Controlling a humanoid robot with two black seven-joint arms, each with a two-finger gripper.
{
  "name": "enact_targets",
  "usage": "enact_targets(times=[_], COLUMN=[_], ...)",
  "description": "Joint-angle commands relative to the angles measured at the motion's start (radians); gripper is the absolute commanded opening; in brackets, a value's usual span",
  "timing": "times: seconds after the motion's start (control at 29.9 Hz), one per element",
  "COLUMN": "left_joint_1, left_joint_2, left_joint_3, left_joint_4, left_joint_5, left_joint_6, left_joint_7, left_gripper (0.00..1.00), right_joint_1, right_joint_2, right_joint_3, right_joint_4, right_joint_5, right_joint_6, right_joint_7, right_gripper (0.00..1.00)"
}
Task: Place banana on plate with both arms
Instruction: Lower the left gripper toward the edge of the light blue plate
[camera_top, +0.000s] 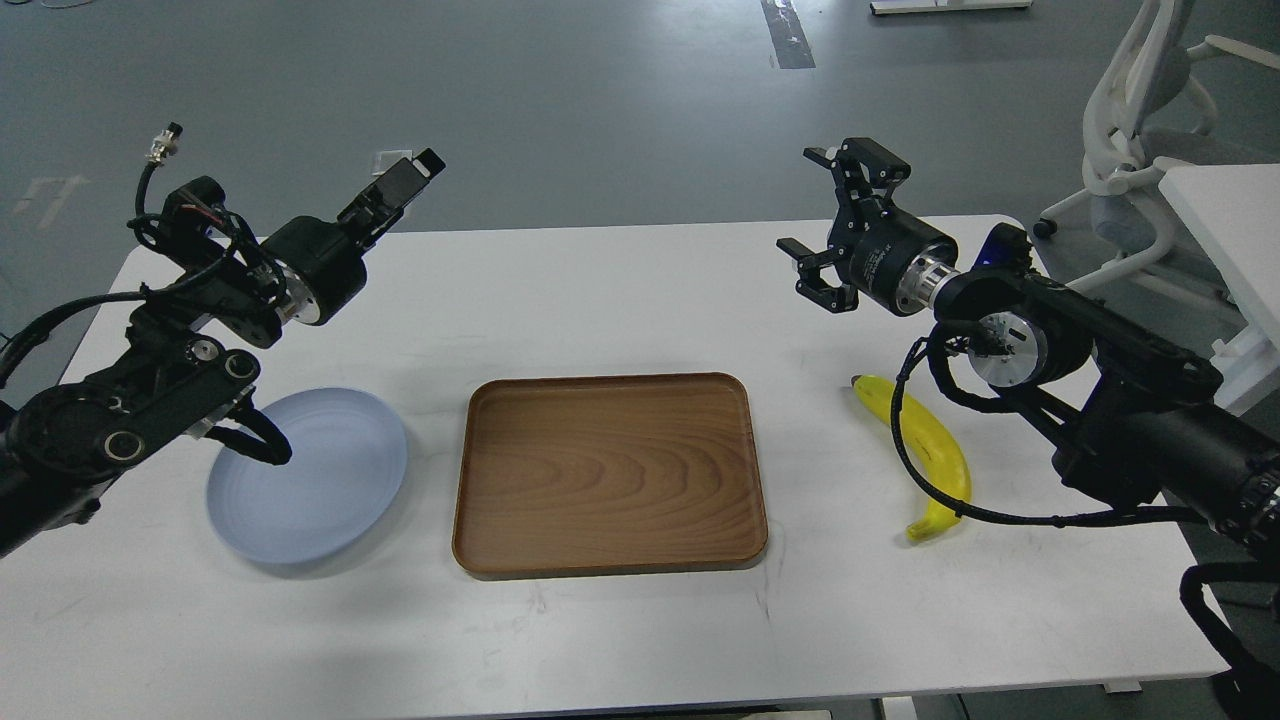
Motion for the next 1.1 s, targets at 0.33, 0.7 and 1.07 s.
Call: enact_targets(times=[0.33,0.7,1.07], left_joint_1=[0.024,0.061,0.182], left_joint_2=[0.245,0.359,0.347], left_joint_3=[0.273,0.391,0.391], left_joint_4=[-0.129,-0.114,0.029], left_joint_5=[0.131,0.127,0.114], left_joint_6=[0.195,0.201,0.200], left_joint_7=[-0.108,-0.101,-0.110], left_gripper=[0.98,0.98,0.98], right_joint_1=[-0.083,-0.117,-0.115], right_joint_2=[-0.032,-0.048,-0.049], right_joint_3=[0.084,0.115,0.115], right_joint_4=[-0.002,0.000,0.001], right_joint_5=[0.002,0.002,0.002], right_joint_6=[-0.001,-0.001,-0.004], right_joint_7=[0.001,0.003,0.001], right_gripper=[0.99,0.99,0.99])
